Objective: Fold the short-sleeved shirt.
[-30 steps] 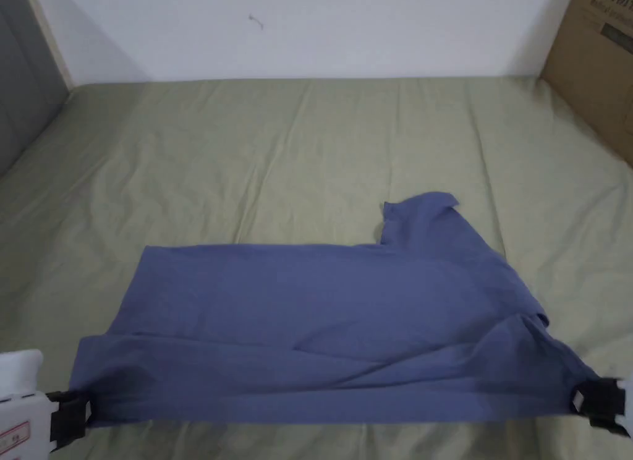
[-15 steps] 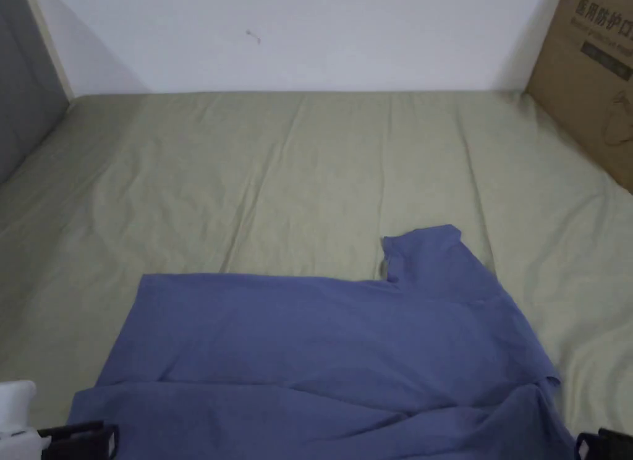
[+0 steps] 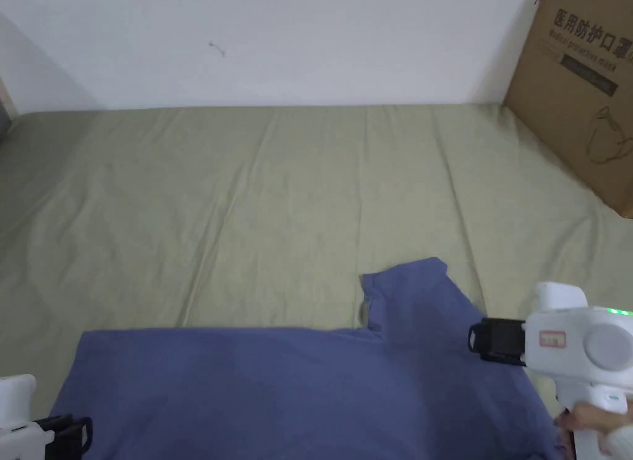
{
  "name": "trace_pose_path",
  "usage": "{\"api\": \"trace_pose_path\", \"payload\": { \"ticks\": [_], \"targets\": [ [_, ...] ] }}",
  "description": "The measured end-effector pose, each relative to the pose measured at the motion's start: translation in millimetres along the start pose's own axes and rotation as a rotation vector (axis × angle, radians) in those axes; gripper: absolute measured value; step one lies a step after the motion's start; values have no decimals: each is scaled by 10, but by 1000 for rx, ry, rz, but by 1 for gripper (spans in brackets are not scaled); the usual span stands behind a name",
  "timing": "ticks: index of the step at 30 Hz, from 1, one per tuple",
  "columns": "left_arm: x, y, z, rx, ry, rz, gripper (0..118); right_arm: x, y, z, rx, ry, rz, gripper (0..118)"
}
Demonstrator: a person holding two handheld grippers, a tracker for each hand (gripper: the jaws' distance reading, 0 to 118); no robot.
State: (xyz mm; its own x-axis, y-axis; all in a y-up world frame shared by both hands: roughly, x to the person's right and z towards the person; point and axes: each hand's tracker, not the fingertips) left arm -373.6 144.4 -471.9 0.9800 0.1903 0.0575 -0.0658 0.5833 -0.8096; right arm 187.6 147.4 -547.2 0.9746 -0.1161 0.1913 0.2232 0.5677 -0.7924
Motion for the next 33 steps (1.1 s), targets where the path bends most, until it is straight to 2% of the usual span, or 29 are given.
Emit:
{"api": "trace_pose_path", "payload": {
  "ticks": [2,3,4,5,7,8,9,12,14,16,18,19,20,21,22,23,24,26,28,32,33],
  "targets": [
    [-14,114,-97,3,-7,13,0,4,282,-380,-74,-54,13,96],
    [-33,164,-155,0,-10,14,16,9,374,-548,-113,-53,12,88],
    [-59,211,-213,-7,-9,19,47,20,407,-679,-157,-65,1,58],
    [-91,266,-291,-22,-10,27,59,-12,416,-799,-220,-53,26,58],
    [-146,389,-439,-72,17,31,83,-129,368,-921,-267,-131,55,29],
    [-191,468,-514,-73,13,33,107,-160,336,-873,-223,-142,83,22],
    [-233,549,-572,-64,11,34,116,-194,336,-843,-221,-138,143,18],
    [-316,858,-844,-70,51,48,113,-203,310,-771,-215,-109,121,4],
    [-370,1020,-1067,-79,68,51,113,-169,312,-776,-213,-97,86,3],
    [-401,1129,-1263,-79,75,76,105,-130,316,-782,-214,-87,51,3],
    [-395,1152,-1482,-160,102,120,88,-114,325,-777,-218,-81,37,3],
    [-376,1144,-1581,-190,164,69,89,-112,332,-769,-220,-80,33,3],
    [-320,1125,-1590,-177,155,13,87,-113,339,-762,-220,-77,28,3],
    [-277,1134,-1529,-163,171,-18,80,-101,343,-728,-217,-72,10,3],
    [-262,1137,-1487,-158,180,-23,64,-83,348,-691,-208,-55,-10,3],
    [-252,1154,-1421,-149,191,-49,41,-52,354,-635,-198,-25,-48,3],
    [-262,1164,-1348,-130,189,-45,2,-25,366,-560,-194,7,-91,2],
    [-319,1169,-1195,-149,91,27,3,43,355,-351,-182,108,-160,2],
    [-305,1138,-932,-90,82,25,3,82,329,-83,-143,146,-198,2],
    [-301,963,-194,10,46,10,3,168,184,556,-83,174,-180,2],
    [-309,884,6,33,52,-3,3,178,106,731,-55,170,-154,2]
  ]
}}
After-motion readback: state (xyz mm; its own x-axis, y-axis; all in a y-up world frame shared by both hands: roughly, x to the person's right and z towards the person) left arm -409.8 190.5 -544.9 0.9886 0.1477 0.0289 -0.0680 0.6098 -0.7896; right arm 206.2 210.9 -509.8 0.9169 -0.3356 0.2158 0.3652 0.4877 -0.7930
